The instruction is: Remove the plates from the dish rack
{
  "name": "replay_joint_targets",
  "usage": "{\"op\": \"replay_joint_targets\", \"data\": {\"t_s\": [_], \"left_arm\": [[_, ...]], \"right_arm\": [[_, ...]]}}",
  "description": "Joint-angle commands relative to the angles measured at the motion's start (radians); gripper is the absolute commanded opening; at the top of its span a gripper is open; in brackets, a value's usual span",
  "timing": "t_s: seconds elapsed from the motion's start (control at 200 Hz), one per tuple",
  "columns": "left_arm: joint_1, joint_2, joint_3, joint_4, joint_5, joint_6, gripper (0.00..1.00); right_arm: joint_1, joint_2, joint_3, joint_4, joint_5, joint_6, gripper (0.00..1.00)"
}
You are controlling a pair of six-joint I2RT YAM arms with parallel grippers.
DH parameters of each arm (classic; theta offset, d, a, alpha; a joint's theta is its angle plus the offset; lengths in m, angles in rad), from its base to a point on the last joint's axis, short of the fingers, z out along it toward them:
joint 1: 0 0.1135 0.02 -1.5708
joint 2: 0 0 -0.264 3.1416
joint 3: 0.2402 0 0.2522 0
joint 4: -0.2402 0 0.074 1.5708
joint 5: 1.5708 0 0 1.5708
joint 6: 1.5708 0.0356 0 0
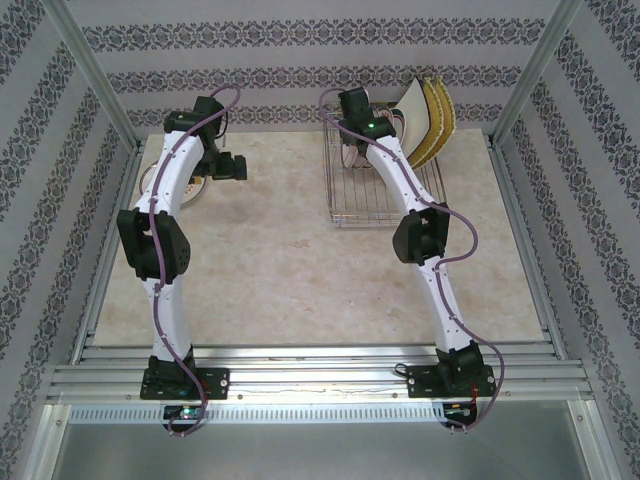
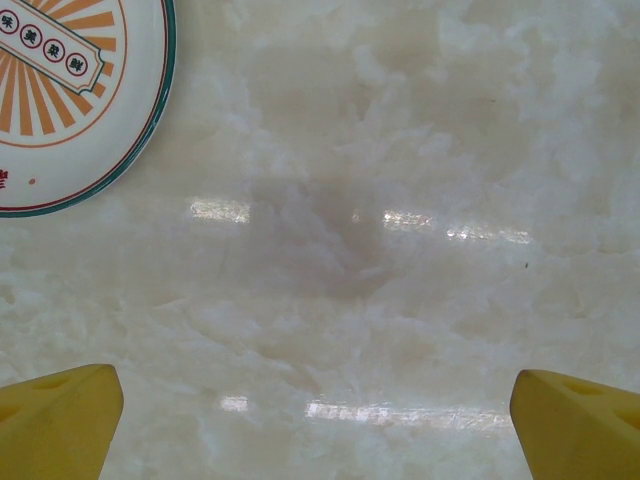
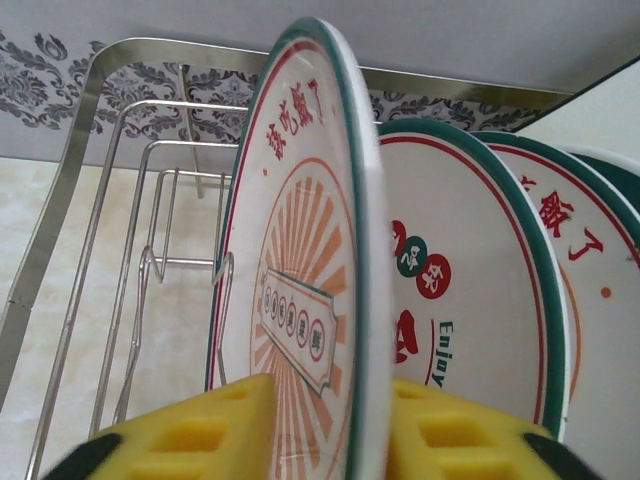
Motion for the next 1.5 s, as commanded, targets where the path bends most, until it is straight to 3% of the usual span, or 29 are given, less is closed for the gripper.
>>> {"op": "replay_joint_targets", "data": {"t_s": [0.0,0.32,0.535,0.854,1.499], "left_arm": [[-0.002,-0.002,0.016,-0.045,-0.001,0.011,1.00],[-0.002,-0.009,0.002,-0.029,0.011,0.009,1.00],[-0.001,-0.014,-0.002,-0.027,0.010,0.011,1.00],[-0.002,-0.027,-0.014,-0.019,0.010,0.009,1.00],[-0.003,-0.060,-0.058,0.016,0.042,0.006,1.00]], "right_arm": [[0.013,0.021,0.034,0.020,-0.020,0.010,0.20],[0.016,0.005,0.034,0.039,-0.022,0.004,0.12],[0.019,-0.005,0.034,0.049,-0.017,0.007,0.00],[0.031,-0.072,0.034,0.047,0.025,-0.023,0.00],[0.072,-0.331,0.013,-0.092,0.306,-0.110,0.00]]}}
